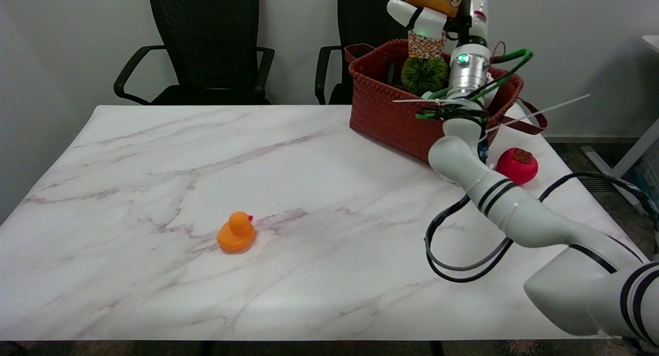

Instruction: Place the popcorn box into the brown storage basket.

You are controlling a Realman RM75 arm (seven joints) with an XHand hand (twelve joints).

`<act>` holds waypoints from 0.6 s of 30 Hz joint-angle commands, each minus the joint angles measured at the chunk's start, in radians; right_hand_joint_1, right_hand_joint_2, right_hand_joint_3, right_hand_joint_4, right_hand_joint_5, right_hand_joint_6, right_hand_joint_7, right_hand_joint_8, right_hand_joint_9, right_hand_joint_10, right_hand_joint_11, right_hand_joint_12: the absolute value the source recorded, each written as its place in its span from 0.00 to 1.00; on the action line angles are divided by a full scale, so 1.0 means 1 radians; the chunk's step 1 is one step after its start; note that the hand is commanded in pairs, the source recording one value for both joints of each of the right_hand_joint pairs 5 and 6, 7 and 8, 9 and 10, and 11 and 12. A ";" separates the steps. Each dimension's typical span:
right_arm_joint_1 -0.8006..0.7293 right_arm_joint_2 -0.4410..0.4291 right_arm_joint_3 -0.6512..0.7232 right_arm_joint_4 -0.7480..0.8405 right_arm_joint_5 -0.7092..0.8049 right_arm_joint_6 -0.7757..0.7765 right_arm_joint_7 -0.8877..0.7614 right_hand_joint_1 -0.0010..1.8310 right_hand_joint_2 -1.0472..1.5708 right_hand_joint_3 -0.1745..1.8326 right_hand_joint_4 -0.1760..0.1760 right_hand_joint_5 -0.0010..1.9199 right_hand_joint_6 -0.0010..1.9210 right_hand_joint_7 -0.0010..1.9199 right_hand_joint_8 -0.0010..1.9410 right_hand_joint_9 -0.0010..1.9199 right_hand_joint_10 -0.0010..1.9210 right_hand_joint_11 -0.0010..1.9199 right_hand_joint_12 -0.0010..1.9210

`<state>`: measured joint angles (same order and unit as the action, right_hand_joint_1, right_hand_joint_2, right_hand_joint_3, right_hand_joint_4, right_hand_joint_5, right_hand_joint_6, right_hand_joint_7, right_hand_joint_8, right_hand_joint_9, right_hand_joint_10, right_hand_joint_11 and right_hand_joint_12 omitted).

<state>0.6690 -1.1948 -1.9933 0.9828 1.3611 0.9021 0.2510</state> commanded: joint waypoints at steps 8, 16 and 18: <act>0.258 -0.106 -0.161 -0.420 0.001 -0.164 -0.132 0.59 0.50 0.26 0.50 0.24 0.24 0.63 0.62 0.45 0.45 0.45 0.45; 0.271 -0.112 -0.156 -0.470 0.001 -0.168 -0.281 0.58 0.50 0.24 0.50 0.25 0.25 0.63 0.62 0.46 0.46 0.44 0.44; 0.272 -0.110 -0.151 -0.475 0.001 -0.174 -0.295 0.58 0.50 0.24 0.50 0.25 0.25 0.63 0.62 0.46 0.46 0.44 0.44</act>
<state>0.8600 -1.2640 -2.1100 0.6836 1.3622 0.7846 0.1294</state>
